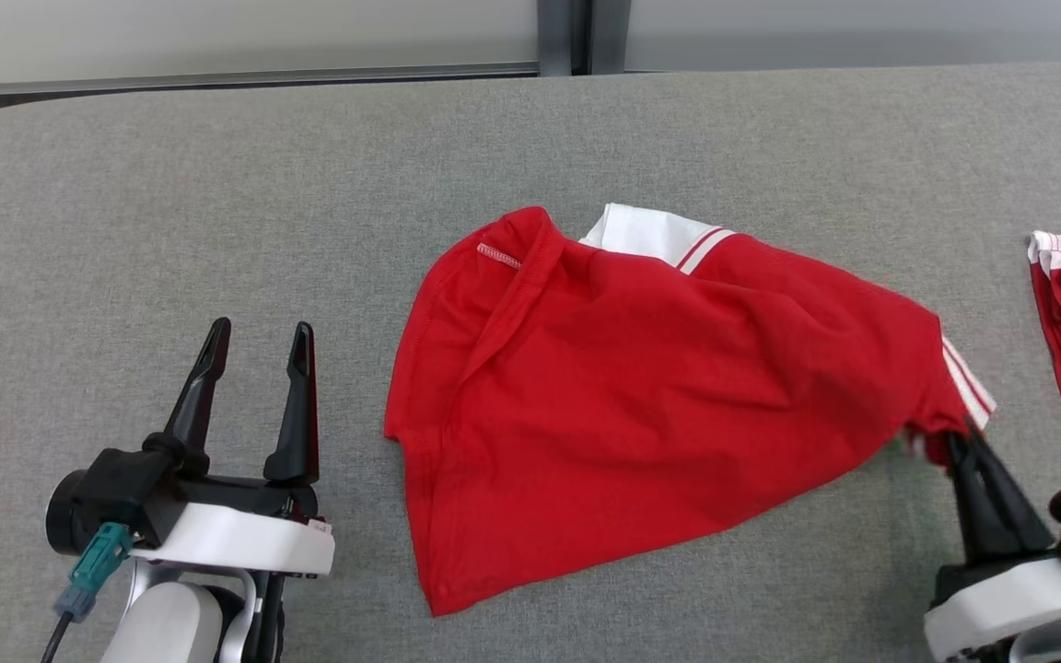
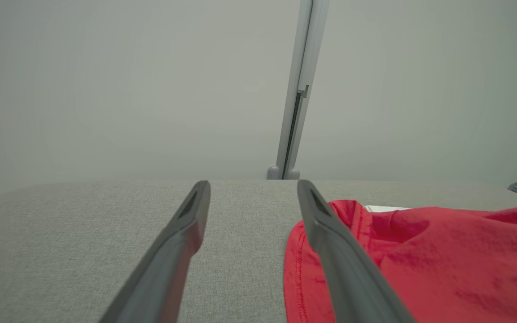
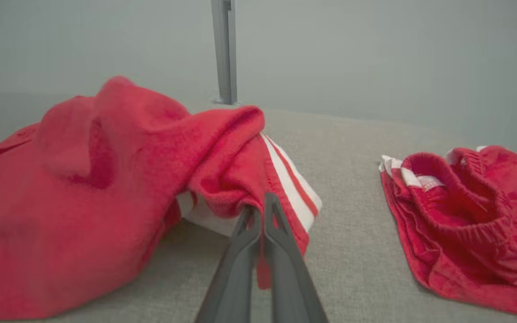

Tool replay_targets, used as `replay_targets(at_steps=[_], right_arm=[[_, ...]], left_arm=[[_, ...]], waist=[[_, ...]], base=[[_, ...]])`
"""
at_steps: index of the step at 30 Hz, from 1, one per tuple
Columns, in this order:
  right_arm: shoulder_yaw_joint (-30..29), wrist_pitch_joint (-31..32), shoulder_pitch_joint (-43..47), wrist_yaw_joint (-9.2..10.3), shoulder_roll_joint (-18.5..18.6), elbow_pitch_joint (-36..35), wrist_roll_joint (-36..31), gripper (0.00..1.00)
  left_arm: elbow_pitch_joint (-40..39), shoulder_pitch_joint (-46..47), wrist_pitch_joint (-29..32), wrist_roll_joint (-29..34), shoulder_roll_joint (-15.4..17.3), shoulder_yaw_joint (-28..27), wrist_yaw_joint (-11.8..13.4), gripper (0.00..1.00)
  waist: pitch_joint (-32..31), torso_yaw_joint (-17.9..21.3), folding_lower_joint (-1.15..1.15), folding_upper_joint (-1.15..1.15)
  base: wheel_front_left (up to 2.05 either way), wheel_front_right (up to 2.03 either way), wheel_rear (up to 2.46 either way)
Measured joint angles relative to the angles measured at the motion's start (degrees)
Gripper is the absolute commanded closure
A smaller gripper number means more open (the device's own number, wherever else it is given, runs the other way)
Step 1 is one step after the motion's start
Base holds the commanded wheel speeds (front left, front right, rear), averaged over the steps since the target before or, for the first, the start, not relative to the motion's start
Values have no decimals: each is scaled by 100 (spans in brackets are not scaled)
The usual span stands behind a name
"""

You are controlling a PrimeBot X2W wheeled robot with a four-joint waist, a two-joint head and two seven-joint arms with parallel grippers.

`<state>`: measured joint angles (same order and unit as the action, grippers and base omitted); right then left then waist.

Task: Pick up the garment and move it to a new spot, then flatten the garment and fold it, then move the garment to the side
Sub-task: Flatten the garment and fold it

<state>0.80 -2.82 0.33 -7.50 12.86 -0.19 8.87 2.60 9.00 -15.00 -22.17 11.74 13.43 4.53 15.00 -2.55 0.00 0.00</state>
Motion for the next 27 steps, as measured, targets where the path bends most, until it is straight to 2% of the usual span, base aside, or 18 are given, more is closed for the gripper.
replay_targets(at_steps=[4,6,7,12,17,27], right_arm=[[249,-89,130,-1,-236,643,135,100],[304,-197,147,-1,-303,915,225,61],[305,-282,138,-1,-330,991,242,0],[266,-664,-37,-1,-415,960,390,0],[152,-832,-31,0,-352,332,475,0],[90,-276,185,0,-209,-720,417,0]], left_arm=[[57,46,0,49,-40,-25,-46,0],[89,63,0,59,-47,-48,-73,0],[101,63,0,74,-54,-55,-77,0],[137,16,0,110,-64,-121,-93,0],[191,-197,0,130,-97,-197,-89,0],[264,-647,-8,216,-116,-205,-43,0]], waist=[[18,18,0,0],[15,35,0,0],[10,46,0,0],[-67,117,0,0],[-246,164,0,0],[-679,185,0,0]], base=[[0,0,0],[0,0,0],[0,0,0],[0,0,0],[0,0,0],[0,0,0]])
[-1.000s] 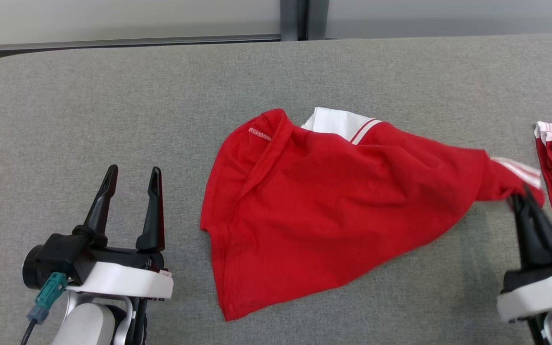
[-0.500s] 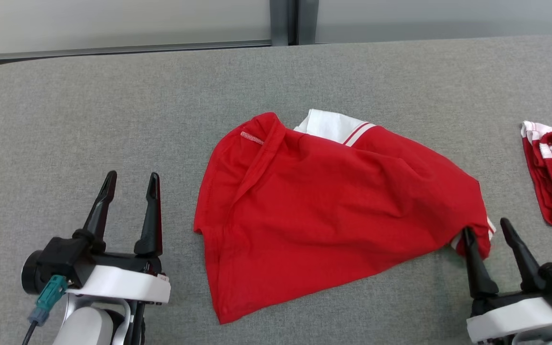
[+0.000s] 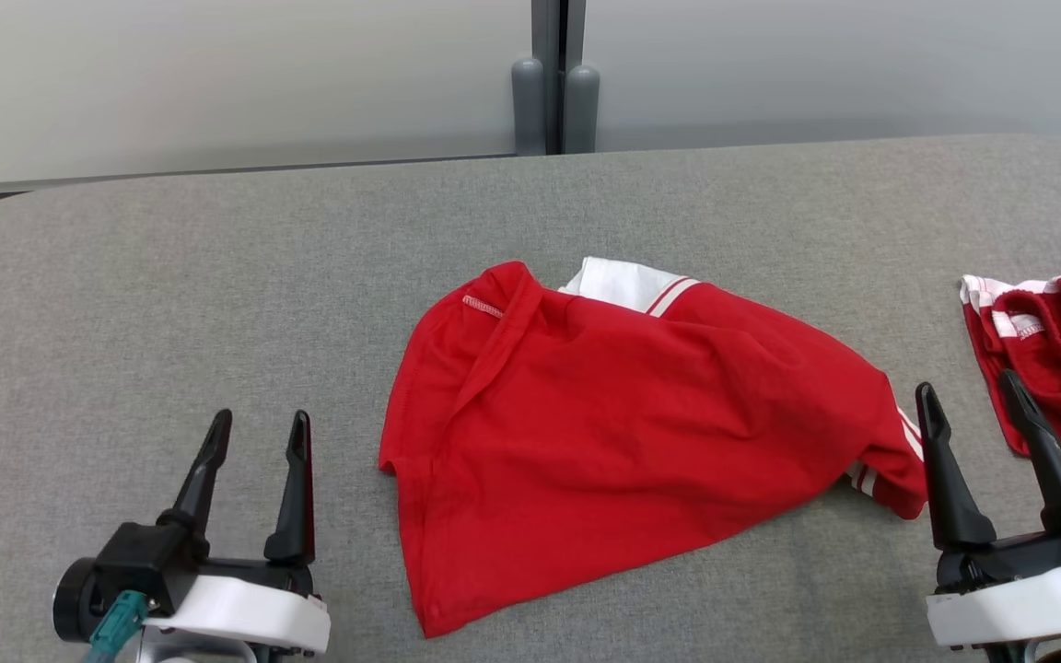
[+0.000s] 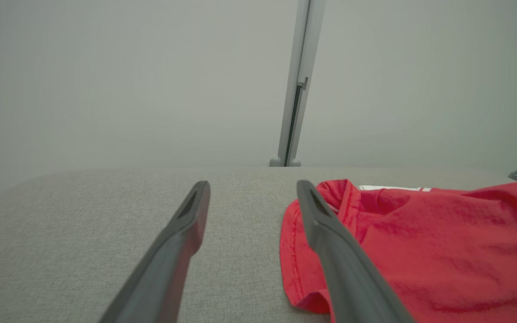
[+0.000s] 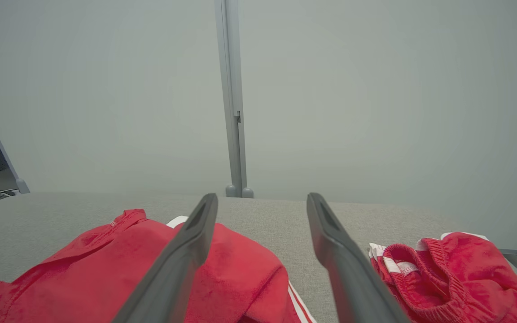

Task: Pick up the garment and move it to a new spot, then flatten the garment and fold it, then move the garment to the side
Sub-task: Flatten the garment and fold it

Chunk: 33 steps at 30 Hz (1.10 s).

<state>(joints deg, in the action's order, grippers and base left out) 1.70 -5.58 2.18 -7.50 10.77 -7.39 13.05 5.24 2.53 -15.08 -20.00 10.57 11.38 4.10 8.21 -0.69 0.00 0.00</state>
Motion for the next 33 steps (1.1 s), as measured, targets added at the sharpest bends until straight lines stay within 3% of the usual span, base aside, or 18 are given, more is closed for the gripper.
replay_targets(at_steps=[13,24,33], right_arm=[[53,259,225,0,-38,-231,60,0],[56,282,217,0,-66,-227,110,0],[121,253,105,0,-94,-124,182,0]], left_arm=[[29,-117,0,22,-19,110,-10,0],[118,-56,375,53,-171,783,-357,0],[1020,15,840,-54,-445,1300,-564,0]], waist=[[-72,-93,0,0],[23,-108,0,0],[247,16,0,0]], base=[[0,0,0],[0,0,0],[0,0,0]])
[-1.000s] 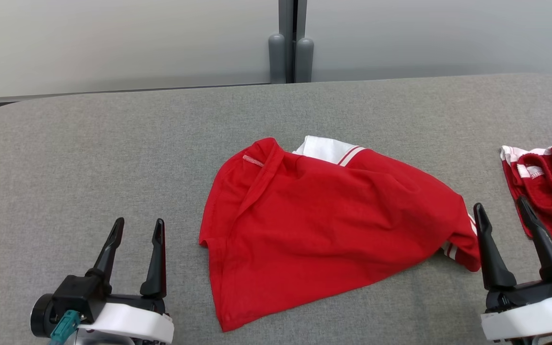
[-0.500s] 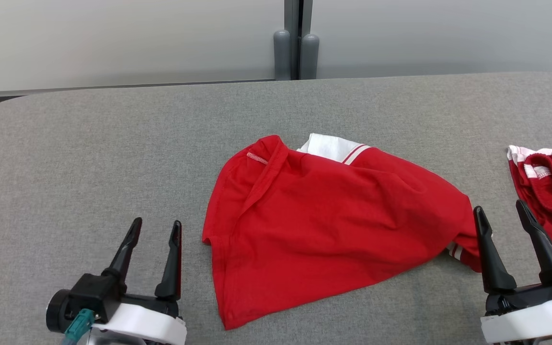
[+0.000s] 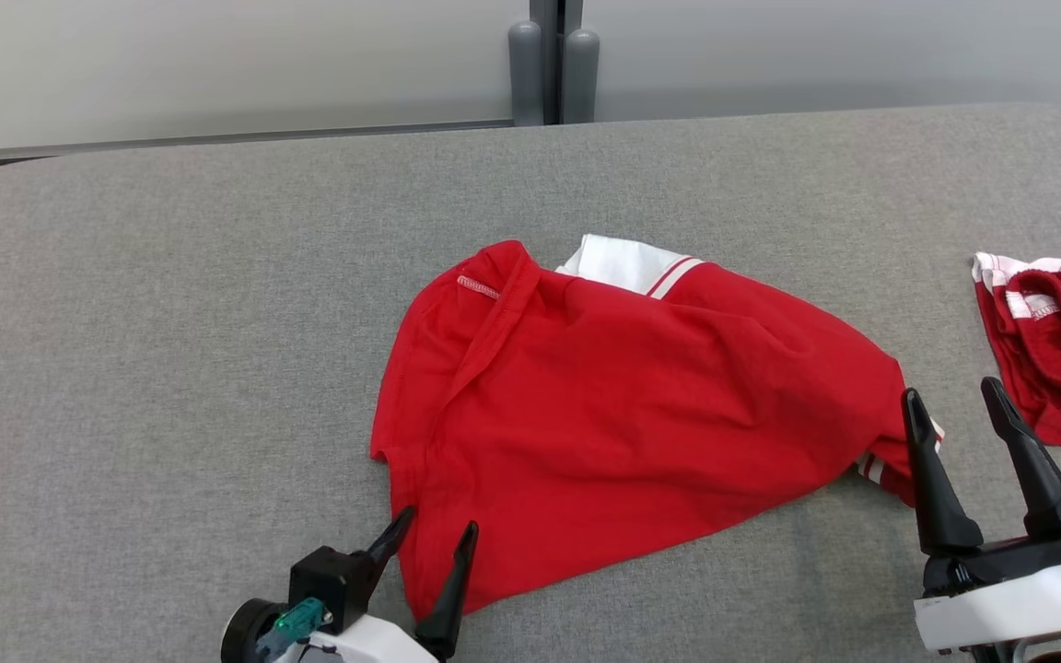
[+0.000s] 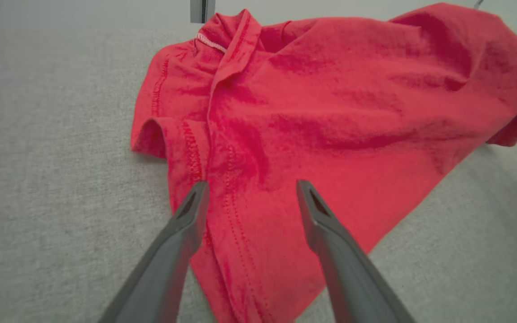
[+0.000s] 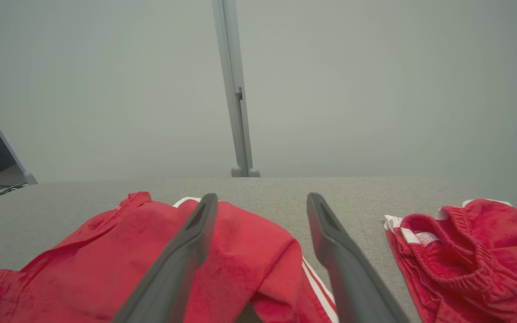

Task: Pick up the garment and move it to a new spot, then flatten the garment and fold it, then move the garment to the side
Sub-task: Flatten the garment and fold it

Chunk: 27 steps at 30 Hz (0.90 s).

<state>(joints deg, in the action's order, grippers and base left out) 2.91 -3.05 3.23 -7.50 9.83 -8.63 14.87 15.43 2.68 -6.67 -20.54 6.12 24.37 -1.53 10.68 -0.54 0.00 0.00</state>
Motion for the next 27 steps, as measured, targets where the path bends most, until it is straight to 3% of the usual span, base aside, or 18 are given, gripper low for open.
replay_targets(at_steps=[4,5,7,16,27], right_arm=[[-14,-48,-64,0,-2,37,24,0],[-5,-52,-92,0,1,46,34,0],[2,-67,-115,0,-3,56,63,0],[-67,-149,-166,0,-35,113,136,0],[-505,-129,-188,0,-73,162,188,0]], left_arm=[[338,199,20,-126,-15,-56,-52,0],[419,244,59,-127,-2,-70,-52,10],[545,308,59,-179,19,-94,-102,100],[571,502,-181,-221,47,-156,-147,100],[-1,705,-393,-654,575,-1210,316,100]], waist=[[123,54,0,0],[150,68,0,0],[196,98,0,0],[292,106,0,0],[360,16,0,0]], base=[[0,0,0],[0,0,0],[0,0,0],[0,0,0],[0,0,0]])
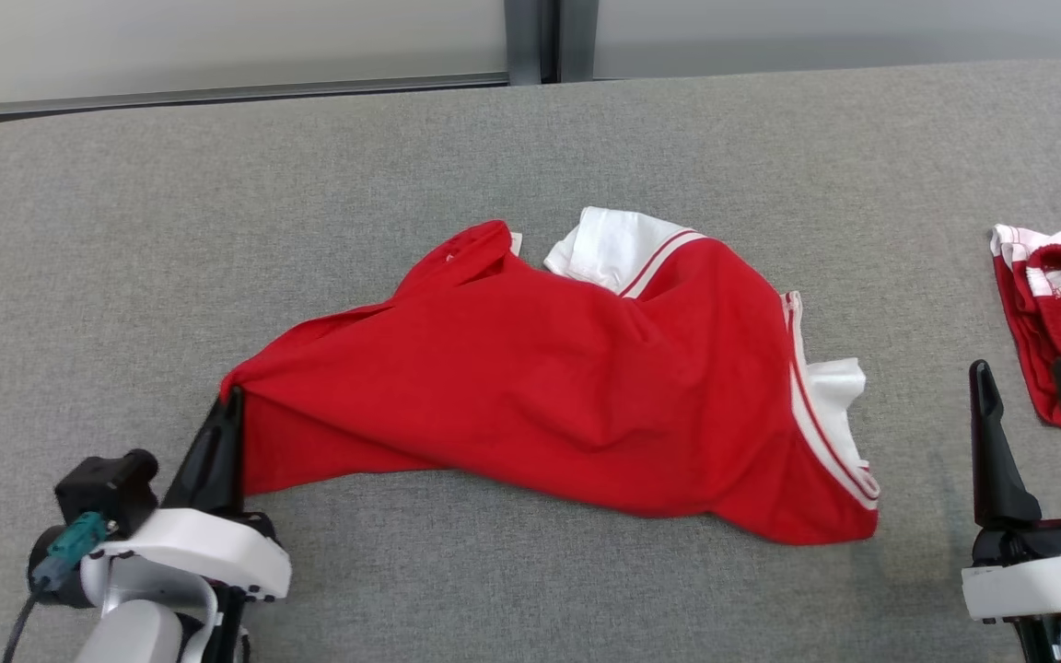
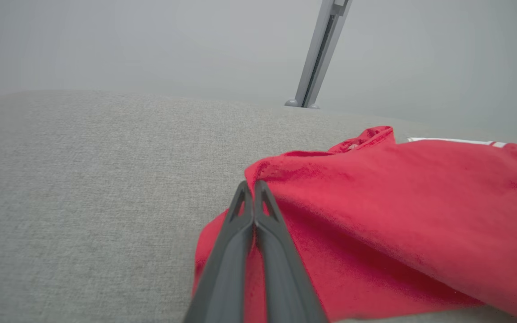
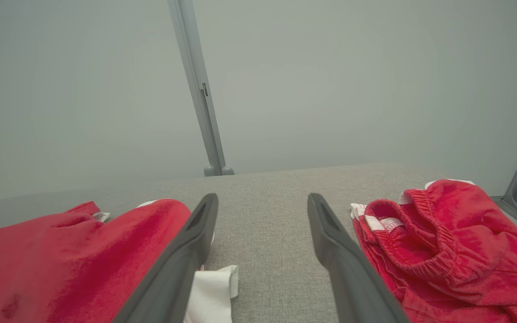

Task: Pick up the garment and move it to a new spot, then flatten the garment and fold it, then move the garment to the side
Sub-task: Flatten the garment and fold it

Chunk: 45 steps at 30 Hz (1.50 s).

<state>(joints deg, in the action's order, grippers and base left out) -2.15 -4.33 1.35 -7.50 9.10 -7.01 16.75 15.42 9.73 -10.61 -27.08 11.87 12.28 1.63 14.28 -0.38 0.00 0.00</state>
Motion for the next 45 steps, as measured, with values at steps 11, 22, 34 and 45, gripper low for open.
replay_targets(at_steps=[11,22,34,45], right_arm=[[-186,38,-13,0,-111,-63,-19,0],[-49,191,52,0,-30,-289,-225,0],[235,385,279,0,26,-286,-254,0],[313,441,279,0,43,-183,-212,0]], left_arm=[[197,-136,0,-370,156,-453,151,0],[-890,-435,-431,270,-13,-501,409,0],[-1545,-758,-355,766,-47,-190,559,0],[-1604,-809,-302,765,-24,-119,601,0]], waist=[[121,87,0,0],[-194,-24,0,0],[-565,-120,0,0],[-529,-165,0,0]], base=[[0,0,0],[0,0,0],[0,0,0],[0,0,0]])
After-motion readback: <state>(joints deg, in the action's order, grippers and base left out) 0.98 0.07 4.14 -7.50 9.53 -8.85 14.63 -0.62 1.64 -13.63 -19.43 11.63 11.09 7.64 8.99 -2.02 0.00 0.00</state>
